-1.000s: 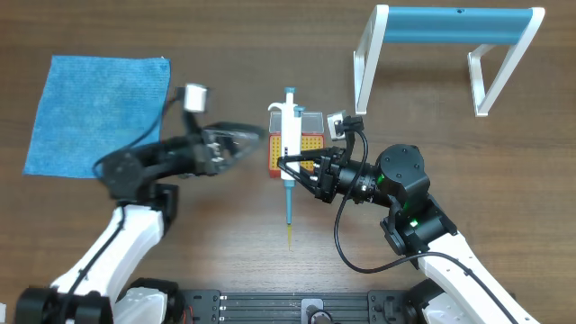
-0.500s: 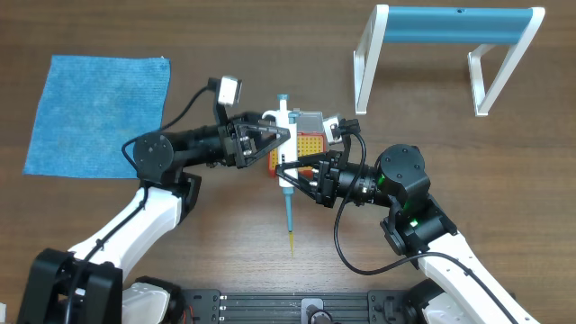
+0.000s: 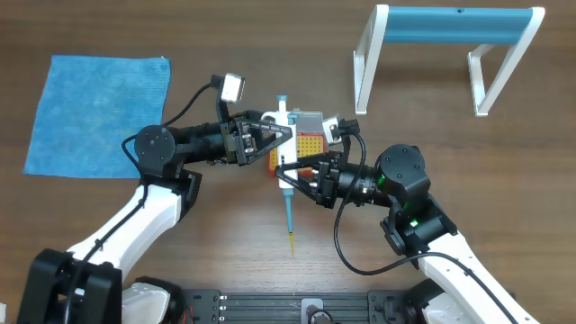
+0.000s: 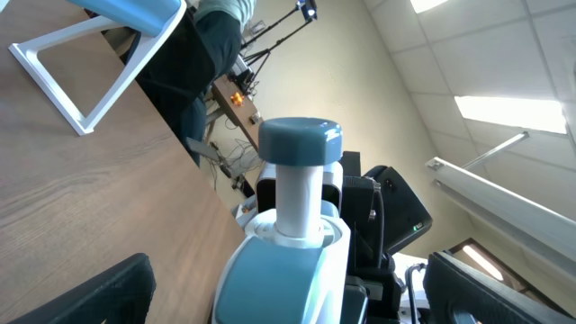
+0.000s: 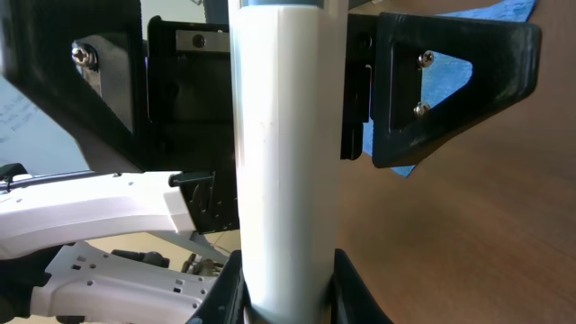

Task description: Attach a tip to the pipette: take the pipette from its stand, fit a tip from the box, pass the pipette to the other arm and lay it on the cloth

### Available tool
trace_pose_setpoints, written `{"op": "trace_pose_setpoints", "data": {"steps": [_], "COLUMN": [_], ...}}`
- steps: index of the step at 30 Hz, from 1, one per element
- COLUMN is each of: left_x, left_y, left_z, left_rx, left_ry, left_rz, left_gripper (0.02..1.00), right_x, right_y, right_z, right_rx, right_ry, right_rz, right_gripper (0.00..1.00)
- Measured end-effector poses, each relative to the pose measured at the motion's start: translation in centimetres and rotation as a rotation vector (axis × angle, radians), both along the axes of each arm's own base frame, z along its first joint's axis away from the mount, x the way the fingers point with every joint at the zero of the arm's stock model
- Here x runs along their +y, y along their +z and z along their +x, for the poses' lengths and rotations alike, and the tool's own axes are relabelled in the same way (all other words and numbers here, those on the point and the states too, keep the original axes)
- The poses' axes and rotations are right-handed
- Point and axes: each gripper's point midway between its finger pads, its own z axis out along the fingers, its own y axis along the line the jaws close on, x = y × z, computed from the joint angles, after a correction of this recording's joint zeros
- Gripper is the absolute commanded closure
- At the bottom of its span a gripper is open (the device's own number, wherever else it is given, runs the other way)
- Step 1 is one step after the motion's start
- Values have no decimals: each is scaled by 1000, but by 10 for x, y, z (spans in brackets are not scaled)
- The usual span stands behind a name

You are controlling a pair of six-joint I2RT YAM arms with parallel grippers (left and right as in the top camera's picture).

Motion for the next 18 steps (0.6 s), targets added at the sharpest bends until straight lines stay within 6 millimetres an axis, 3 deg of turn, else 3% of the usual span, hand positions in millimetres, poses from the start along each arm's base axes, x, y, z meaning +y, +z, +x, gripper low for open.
{"op": "trace_pose_setpoints", "data": {"steps": [1, 3, 5, 16, 17, 18], "left_x": [0, 0, -1, -1, -1, -1], "left_y": [0, -1, -1, -1, -1, -1], "left_z": [0, -1, -3, -5, -5, -5], "left_rx": [0, 1, 0, -1, -1, -1], "left_ry": [-2, -8, -17, -29, -29, -30], "left_rz": [1, 3, 7, 10, 10, 10], "left_gripper": [246, 678, 991, 991, 989, 989], "right_x": [0, 0, 0, 0, 0, 0], "right_y": [0, 0, 0, 1, 1, 1], "right_z": [0, 0, 0, -1, -1, -1], "right_rx": [0, 0, 0, 11, 11, 11], "right_ry": [0, 0, 0, 6, 5, 6], "right_rz": [0, 0, 0, 6, 6, 5], "right_gripper": [921, 921, 921, 919, 514, 281]}}
